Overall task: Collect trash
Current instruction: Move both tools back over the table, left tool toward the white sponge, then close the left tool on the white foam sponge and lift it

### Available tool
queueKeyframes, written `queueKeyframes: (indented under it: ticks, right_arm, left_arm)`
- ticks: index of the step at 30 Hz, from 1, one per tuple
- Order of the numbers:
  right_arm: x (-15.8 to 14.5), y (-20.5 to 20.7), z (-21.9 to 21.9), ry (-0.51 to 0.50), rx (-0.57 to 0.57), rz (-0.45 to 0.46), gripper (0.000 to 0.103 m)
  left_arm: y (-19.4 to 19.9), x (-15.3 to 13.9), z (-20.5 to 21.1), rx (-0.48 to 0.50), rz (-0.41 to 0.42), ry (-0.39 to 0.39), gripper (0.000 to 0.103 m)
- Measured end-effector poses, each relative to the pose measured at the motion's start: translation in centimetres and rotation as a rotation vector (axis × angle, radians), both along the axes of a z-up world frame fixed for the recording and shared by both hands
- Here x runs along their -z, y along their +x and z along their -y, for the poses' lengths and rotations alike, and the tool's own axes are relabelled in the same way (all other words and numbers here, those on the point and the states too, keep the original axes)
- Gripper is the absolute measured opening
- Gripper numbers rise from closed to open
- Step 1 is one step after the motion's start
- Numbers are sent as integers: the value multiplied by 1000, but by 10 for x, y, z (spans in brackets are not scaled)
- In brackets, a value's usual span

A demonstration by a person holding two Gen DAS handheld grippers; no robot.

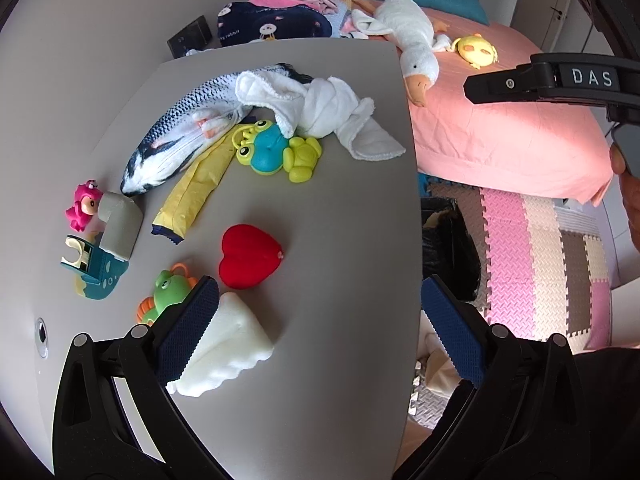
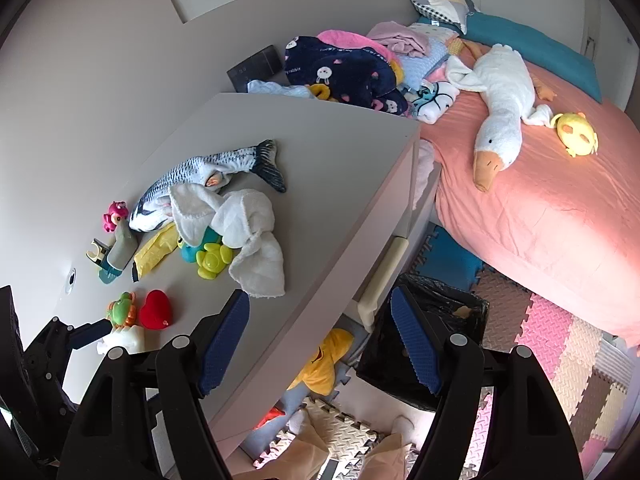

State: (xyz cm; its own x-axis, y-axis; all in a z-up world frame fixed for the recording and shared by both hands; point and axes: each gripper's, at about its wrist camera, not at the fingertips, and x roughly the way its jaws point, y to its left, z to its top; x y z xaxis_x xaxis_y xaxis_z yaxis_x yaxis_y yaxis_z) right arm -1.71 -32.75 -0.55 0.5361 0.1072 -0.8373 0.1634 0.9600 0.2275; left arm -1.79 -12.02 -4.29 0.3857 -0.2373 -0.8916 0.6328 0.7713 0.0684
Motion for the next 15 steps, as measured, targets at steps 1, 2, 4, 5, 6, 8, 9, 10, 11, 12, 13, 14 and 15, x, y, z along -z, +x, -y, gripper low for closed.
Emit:
queueKeyframes:
  ticks: [1,2,4,5,6,8,9,10,11,12,13,14,15]
  right_arm:
    - [0,1,-4,-1,-4,-1,74]
    - [0,1,-7,-1,-7,-1,74]
    - [-1,3,-12,0,-11,0,74]
    - [-1,3,-15,1,-13,1,74]
    - [-1,3,-17,1,-13,1,74]
    - [-1,4,-21,0,-12,1,74]
    - [-1,4,-22,-1,-11,-1,74]
    - [-1,4,-23,-2,-10,-2,74]
    - [-1,5,-24,-3,-9,-3,74]
    - [0,5,-24,-2,-7,-4,74]
    - [0,5,-24,-1,-4,-5,74]
    - [0,5,-23,0,-2,-5,74]
    - [0,5,-23,1,-1,-5,74]
  left_arm:
    - [1,2,-5,8,-4,8,98]
    - [2,5,-9,13,-6,16,98]
    - [6,10,-19,13,-9,34,98]
    - [8,12,-23,13,-15,40,98]
    - [10,15,-27,16,-24,42,98]
    - [11,19,-33,25,-32,45,96]
    - [11,21,-35,34,-36,48,94]
    - [12,24,-37,43,-45,51,87]
    - [12,27,-39,48,-53,57,83]
    - [12,29,-40,52,-51,65,81]
    - [12,31,-41,60,-45,73,77]
    - [11,33,-42,67,-41,81,73]
    - [11,33,-43,73,-42,86,72]
